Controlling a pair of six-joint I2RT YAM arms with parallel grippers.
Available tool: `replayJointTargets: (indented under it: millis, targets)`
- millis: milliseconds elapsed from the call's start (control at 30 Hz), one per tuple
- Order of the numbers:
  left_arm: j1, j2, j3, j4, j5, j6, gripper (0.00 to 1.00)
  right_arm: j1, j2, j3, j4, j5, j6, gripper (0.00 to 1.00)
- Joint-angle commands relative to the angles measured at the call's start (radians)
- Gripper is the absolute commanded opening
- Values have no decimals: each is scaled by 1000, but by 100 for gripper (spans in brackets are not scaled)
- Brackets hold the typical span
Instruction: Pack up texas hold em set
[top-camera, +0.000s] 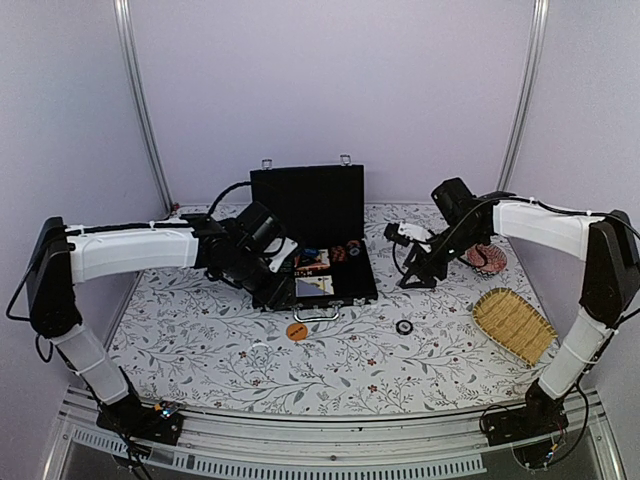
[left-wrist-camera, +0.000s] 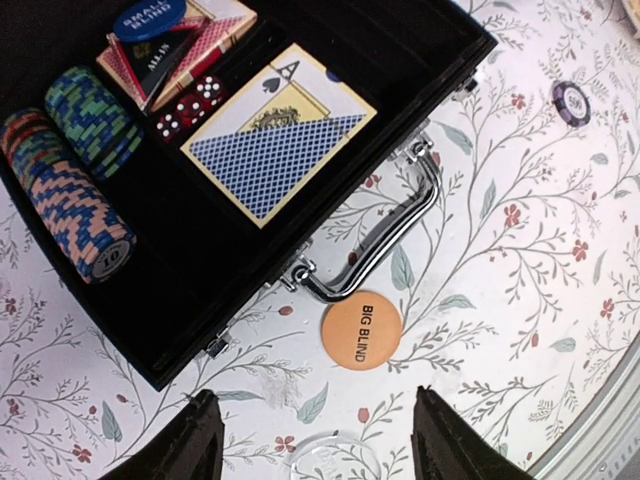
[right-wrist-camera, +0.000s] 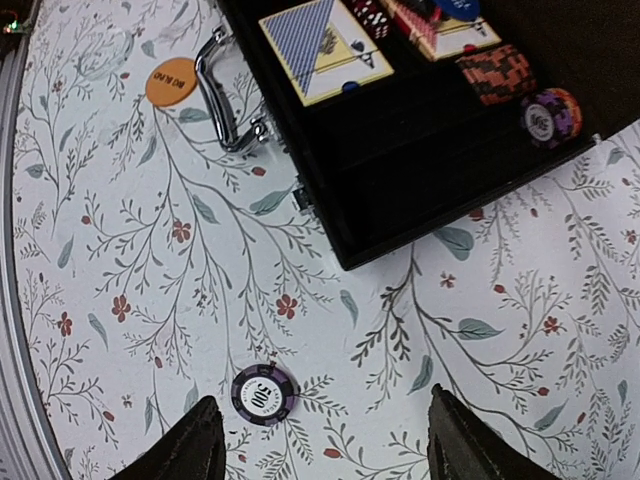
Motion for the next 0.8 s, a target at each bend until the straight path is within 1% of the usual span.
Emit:
replayJointTargets:
  millis: [0, 33, 67, 100, 200, 267, 433, 567, 767]
  targets:
    - [5, -75, -55, 116, -61, -56, 67, 71, 67, -4, -100, 136, -42, 70]
    - [15, -96, -72, 159, -82, -78, 74, 86, 86, -7, -104, 160, -43, 70]
    - [24, -118, -90, 203, -95, -100, 89, 95, 101, -9, -109, 176, -43, 70]
    - [36, -137, -110, 246, -102, -120, 96, 100, 112, -11, -110, 192, -42, 70]
    - [72, -164, -149, 345, -68, -174, 97, 115, 143, -16, -109, 227, -34, 71]
    - [92, -151, -158, 382, -46, -204, 97, 126, 155, -30, -98, 234, -31, 71]
    - [97, -99, -136, 386, -8, -212, 97, 153, 183, -68, -68, 275, -30, 71]
    - [97, -89, -121, 386, 22, -187, 92, 155, 203, -74, -65, 287, -28, 71]
    - [97, -68, -121, 390, 41, -187, 87, 167, 219, -92, -51, 294, -26, 70]
